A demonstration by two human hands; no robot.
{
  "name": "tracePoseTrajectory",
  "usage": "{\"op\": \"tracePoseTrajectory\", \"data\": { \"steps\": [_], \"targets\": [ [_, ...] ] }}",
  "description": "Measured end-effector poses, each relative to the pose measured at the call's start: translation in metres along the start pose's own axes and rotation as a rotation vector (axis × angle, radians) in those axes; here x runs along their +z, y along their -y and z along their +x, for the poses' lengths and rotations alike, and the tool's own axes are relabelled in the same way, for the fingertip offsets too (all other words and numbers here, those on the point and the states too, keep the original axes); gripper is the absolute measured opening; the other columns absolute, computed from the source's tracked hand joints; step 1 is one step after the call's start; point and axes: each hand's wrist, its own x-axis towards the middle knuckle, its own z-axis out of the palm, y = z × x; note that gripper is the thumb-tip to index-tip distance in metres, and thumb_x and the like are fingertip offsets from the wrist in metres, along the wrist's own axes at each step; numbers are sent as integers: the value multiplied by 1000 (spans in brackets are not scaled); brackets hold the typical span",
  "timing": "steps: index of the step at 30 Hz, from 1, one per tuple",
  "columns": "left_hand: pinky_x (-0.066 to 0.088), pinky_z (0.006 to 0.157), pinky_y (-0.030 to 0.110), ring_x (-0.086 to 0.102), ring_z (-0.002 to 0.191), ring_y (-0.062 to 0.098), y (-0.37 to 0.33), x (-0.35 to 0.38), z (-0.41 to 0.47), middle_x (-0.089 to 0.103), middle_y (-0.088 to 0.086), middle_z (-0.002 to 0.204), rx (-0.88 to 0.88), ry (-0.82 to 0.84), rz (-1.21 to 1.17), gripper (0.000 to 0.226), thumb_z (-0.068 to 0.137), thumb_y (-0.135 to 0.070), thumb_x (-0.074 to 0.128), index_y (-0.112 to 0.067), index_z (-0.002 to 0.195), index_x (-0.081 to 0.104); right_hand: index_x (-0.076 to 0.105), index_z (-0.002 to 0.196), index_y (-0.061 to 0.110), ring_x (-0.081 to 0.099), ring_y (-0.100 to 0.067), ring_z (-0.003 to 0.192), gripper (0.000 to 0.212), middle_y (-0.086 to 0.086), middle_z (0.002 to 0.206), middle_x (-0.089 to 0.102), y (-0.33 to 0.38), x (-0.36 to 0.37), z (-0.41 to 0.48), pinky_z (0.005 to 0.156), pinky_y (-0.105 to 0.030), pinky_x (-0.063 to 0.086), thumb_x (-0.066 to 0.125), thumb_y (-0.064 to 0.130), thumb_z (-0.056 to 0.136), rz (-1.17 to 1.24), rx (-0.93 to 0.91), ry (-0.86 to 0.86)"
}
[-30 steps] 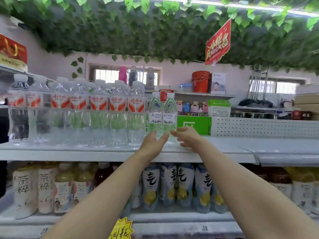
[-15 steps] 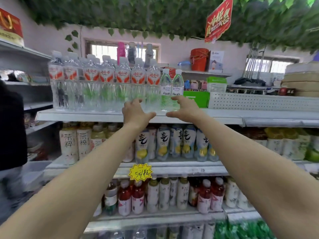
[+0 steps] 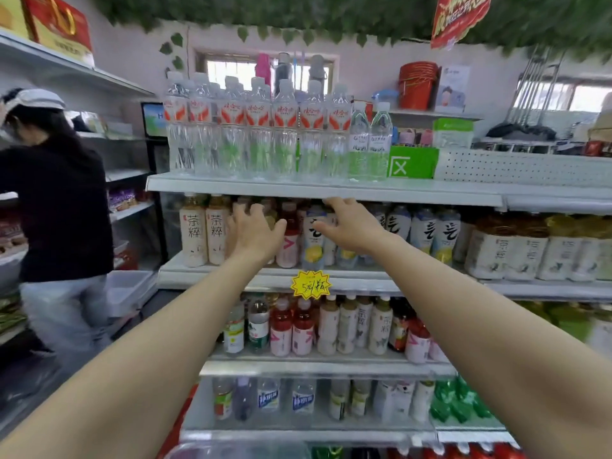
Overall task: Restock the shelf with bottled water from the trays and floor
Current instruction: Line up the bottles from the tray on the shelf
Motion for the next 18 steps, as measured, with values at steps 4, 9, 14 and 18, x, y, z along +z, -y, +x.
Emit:
{"op": "tracePoseTrajectory", "data": {
  "steps": [4, 9, 14, 18],
  "targets": [
    [35, 108, 48, 25, 142, 34, 33, 7, -15, 24, 14, 156, -48, 51, 50, 59, 95, -54, 48, -15, 140, 44, 31, 157, 18, 40, -36, 141, 70, -17, 158, 35, 9, 40, -7, 111, -45, 41, 52, 53, 100, 30, 7, 78],
    [35, 108, 49, 23, 143, 34, 83, 26, -31, 24, 15, 155, -138, 131, 97, 63, 96, -53, 49, -16, 146, 39, 33, 156, 17, 44, -33, 139, 73, -14, 156, 40, 12, 103, -11, 108, -41, 42, 53, 56, 98, 67, 18, 177],
    [34, 107, 44, 28, 140, 36, 142, 60, -49, 29, 15, 153, -251, 207, 107, 57, 96, -53, 48, -14, 138, 47, 41, 150, 14, 51, -34, 130, 68, -16, 143, 53, 5, 174, -14, 102, -40, 44, 56, 54, 98, 74, 26, 321],
    [35, 106, 44, 35, 134, 37, 196, 96, -72, 37, 18, 145, -390, 304, 155, 57, 95, -54, 51, -10, 130, 51, 49, 143, 13, 55, -35, 126, 61, -17, 138, 59, -5, 248, -17, 97, -39, 47, 58, 52, 97, 65, 31, 494]
  ]
}}
